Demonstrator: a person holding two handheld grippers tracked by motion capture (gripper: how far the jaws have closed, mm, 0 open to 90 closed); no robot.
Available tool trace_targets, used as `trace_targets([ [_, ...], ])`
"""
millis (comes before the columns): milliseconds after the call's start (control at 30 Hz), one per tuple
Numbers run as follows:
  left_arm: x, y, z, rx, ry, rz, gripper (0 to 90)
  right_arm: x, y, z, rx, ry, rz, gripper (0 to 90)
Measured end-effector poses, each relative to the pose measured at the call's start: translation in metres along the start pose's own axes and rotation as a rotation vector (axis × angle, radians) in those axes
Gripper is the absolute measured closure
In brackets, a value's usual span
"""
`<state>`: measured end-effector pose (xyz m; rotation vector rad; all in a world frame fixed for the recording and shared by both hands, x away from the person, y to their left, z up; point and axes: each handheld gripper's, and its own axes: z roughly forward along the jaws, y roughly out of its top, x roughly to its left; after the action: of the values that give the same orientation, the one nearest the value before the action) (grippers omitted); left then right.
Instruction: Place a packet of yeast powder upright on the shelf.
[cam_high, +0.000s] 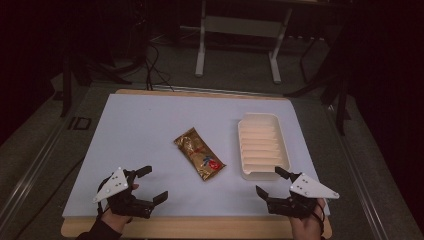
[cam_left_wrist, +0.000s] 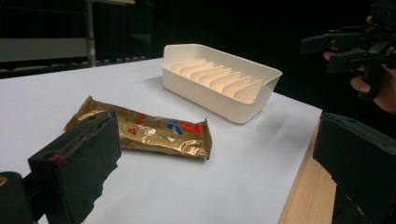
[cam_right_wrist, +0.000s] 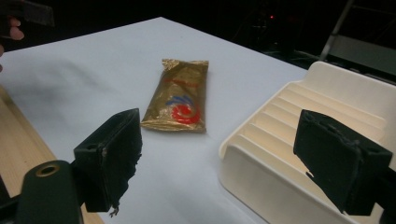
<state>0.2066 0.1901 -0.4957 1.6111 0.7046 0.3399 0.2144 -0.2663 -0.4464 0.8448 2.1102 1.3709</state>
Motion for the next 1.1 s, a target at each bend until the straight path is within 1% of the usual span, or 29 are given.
trace_targets([
  [67, 0.0, 0.0, 0.0, 0.005, 0.003, 0.002, 1.8, 0.0, 0.001, 0.0, 0.016, -0.006, -0.004, 15.4],
  [167, -0.001, 0.0, 0.0, 0.005, 0.0, 0.006, 1.7, 0.001, 0.001, 0.0, 0.02, -0.009, -0.008, 15.5],
  [200, -0.002, 0.0, 0.0, 0.009, 0.002, 0.007, 1.7, 0.003, 0.002, 0.001, 0.031, -0.001, -0.026, 15.5],
  [300, -0.002, 0.0, 0.001, 0.007, -0.001, -0.001, 1.7, 0.007, 0.004, 0.001, 0.032, 0.017, -0.047, 15.5],
  [333, -0.003, 0.001, 0.001, 0.0, -0.004, -0.004, 1.7, 0.009, 0.004, 0.001, 0.03, 0.015, -0.059, 15.5],
  [400, -0.004, 0.002, 0.002, -0.011, -0.016, -0.014, 1.8, 0.012, 0.005, 0.002, 0.036, 0.033, -0.071, 15.5],
  [433, -0.005, 0.002, 0.002, -0.017, -0.022, -0.02, 1.8, 0.013, 0.005, 0.002, 0.036, 0.033, -0.078, 15.4],
  [500, -0.008, 0.005, 0.003, -0.011, -0.037, -0.033, 1.8, 0.013, 0.005, 0.003, 0.039, 0.048, -0.074, 14.9],
  [567, -0.01, 0.008, 0.004, -0.01, -0.044, -0.039, 1.8, 0.014, 0.006, 0.003, 0.034, 0.052, -0.073, 14.2],
  [600, -0.011, 0.01, 0.004, -0.013, -0.058, -0.051, 1.8, 0.014, 0.006, 0.002, 0.029, 0.06, -0.069, 13.9],
  [633, -0.012, 0.012, 0.004, -0.014, -0.058, -0.058, 1.8, 0.014, 0.007, 0.001, 0.021, 0.066, -0.065, 13.6],
  [667, -0.014, 0.014, 0.004, -0.012, -0.05, -0.058, 1.8, 0.014, 0.007, 0.001, 0.016, 0.064, -0.069, 13.0],
  [700, -0.014, 0.016, 0.005, -0.007, -0.051, -0.058, 1.8, 0.015, 0.008, 0.001, 0.013, 0.063, -0.073, 12.4],
  [767, -0.016, 0.02, 0.007, 0.004, -0.035, -0.043, 1.8, 0.014, 0.009, 0.001, 0.004, 0.07, -0.068, 11.7],
  [800, -0.016, 0.021, 0.007, 0.005, -0.047, -0.043, 1.8, 0.014, 0.009, 0.001, 0.001, 0.076, -0.06, 11.4],
  [833, -0.016, 0.023, 0.008, 0.009, -0.053, -0.038, 1.8, 0.015, 0.009, 0.0, -0.002, 0.071, -0.057, 11.0],
  [867, -0.016, 0.024, 0.009, 0.012, -0.048, -0.035, 1.8, 0.015, 0.01, 0.001, -0.003, 0.067, -0.055, 11.0],
  [900, -0.015, 0.026, 0.01, 0.014, -0.052, -0.031, 1.8, 0.016, 0.01, 0.001, -0.012, 0.06, -0.052, 10.9],
  [967, -0.014, 0.027, 0.012, 0.012, -0.053, -0.03, 1.8, 0.016, 0.011, 0.001, -0.022, 0.073, -0.045, 10.9],
  [1033, -0.012, 0.034, 0.016, 0.017, -0.048, -0.023, 1.8, 0.016, 0.012, 0.0, -0.028, 0.065, -0.05, 11.0],
  [1067, -0.012, 0.034, 0.016, 0.017, -0.048, -0.023, 1.8, 0.016, 0.013, 0.0, -0.031, 0.066, -0.047, 11.0],
  [1100, -0.01, 0.039, 0.019, 0.017, -0.053, -0.015, 1.8, 0.016, 0.013, -0.001, -0.041, 0.069, -0.047, 11.0],
])
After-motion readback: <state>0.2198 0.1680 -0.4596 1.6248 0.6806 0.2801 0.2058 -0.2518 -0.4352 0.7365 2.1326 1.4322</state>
